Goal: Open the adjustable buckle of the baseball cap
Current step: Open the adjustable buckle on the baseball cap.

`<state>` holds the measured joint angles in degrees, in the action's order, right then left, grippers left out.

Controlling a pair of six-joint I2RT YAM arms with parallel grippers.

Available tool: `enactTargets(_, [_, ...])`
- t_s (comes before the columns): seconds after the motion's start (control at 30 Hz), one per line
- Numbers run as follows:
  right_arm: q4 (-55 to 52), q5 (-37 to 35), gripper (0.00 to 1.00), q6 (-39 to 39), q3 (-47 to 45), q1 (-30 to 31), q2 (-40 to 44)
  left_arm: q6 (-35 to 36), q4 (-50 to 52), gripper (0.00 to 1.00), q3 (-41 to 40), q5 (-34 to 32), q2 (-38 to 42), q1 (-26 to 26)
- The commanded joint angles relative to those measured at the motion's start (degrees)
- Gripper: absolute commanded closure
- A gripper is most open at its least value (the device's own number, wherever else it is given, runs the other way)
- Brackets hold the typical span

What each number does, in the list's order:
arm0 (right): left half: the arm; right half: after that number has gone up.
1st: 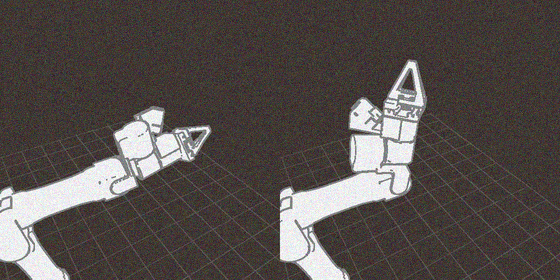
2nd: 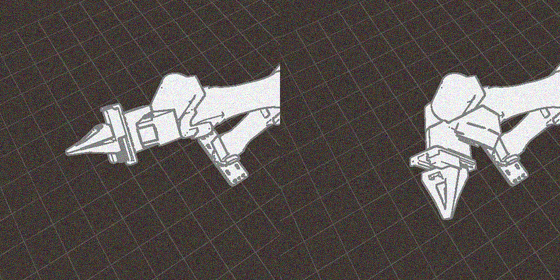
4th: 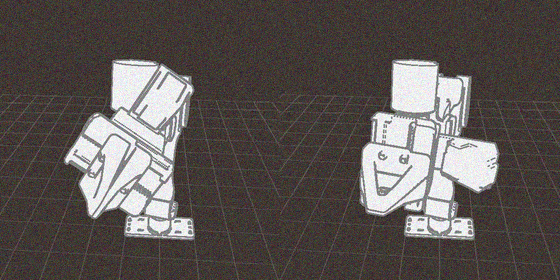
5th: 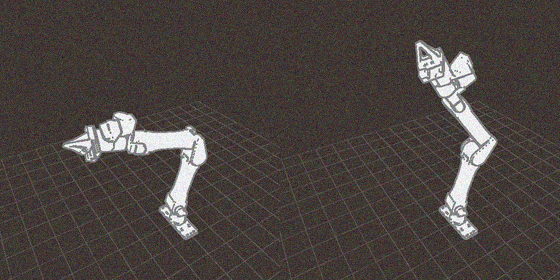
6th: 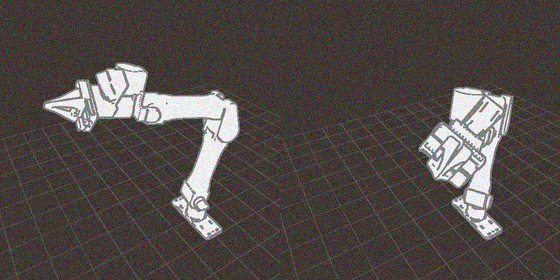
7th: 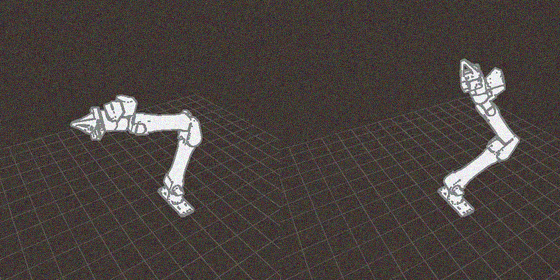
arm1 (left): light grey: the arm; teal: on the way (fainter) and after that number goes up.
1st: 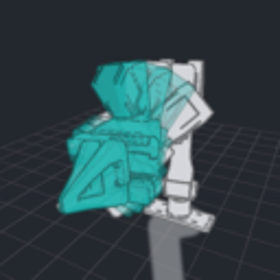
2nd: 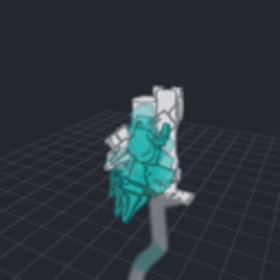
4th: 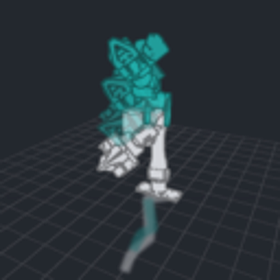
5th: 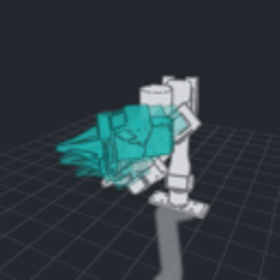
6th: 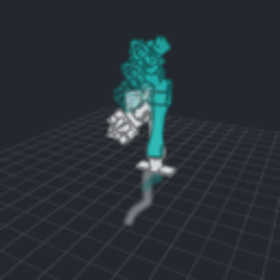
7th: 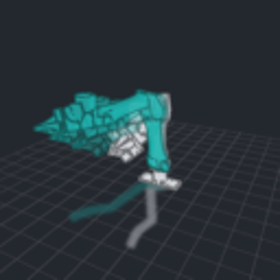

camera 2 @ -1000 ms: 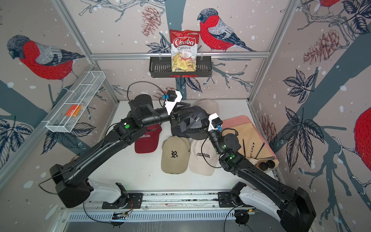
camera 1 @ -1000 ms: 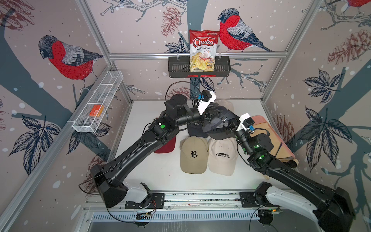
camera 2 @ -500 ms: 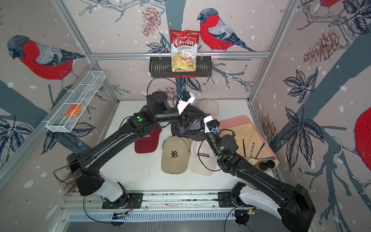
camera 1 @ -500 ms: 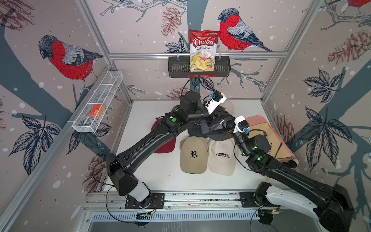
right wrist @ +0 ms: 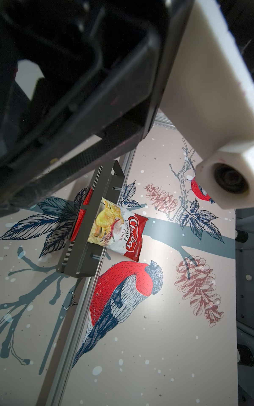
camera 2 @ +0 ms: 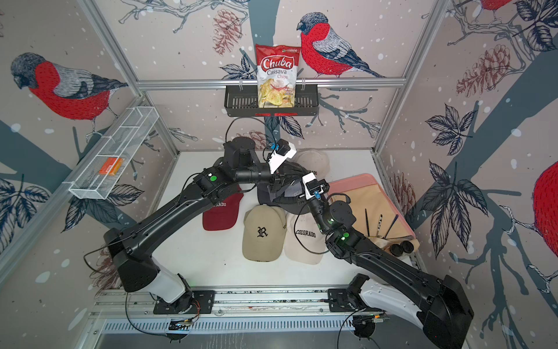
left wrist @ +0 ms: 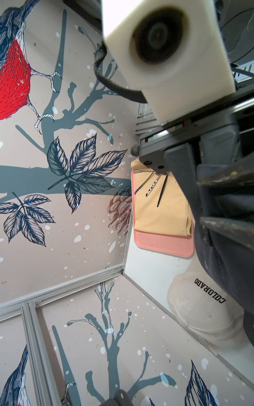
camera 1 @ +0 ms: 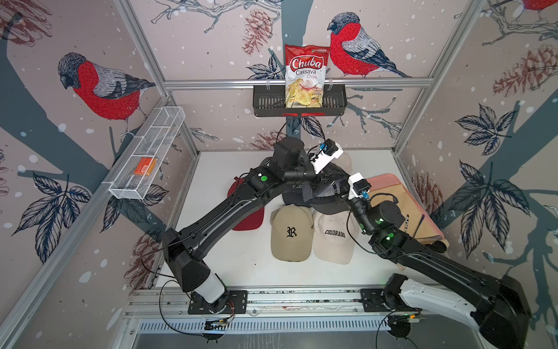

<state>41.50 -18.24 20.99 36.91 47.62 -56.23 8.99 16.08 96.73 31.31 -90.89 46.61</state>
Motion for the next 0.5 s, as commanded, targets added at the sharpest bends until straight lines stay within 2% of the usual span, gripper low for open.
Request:
enactTargets(0.0, [2.57,0.93,1.00,1.33,0.97,0.55,-0.24,0.94,1.97,0.90,0.33,-0.08,-0.42,0.15])
enactTargets(0.1, [2.26,0.27,1.00,1.42,0.89,0.64,-0.42,0.96,0.65,0.99,-0.11,-0.93,0.26,0.15])
enactTargets(0.47, [0.69,-2.32,1.00,-1.18,-0.12,-0.19,0.34,-1.00,-9.42,1.00,-8.68,-4.48,7.95,0.15])
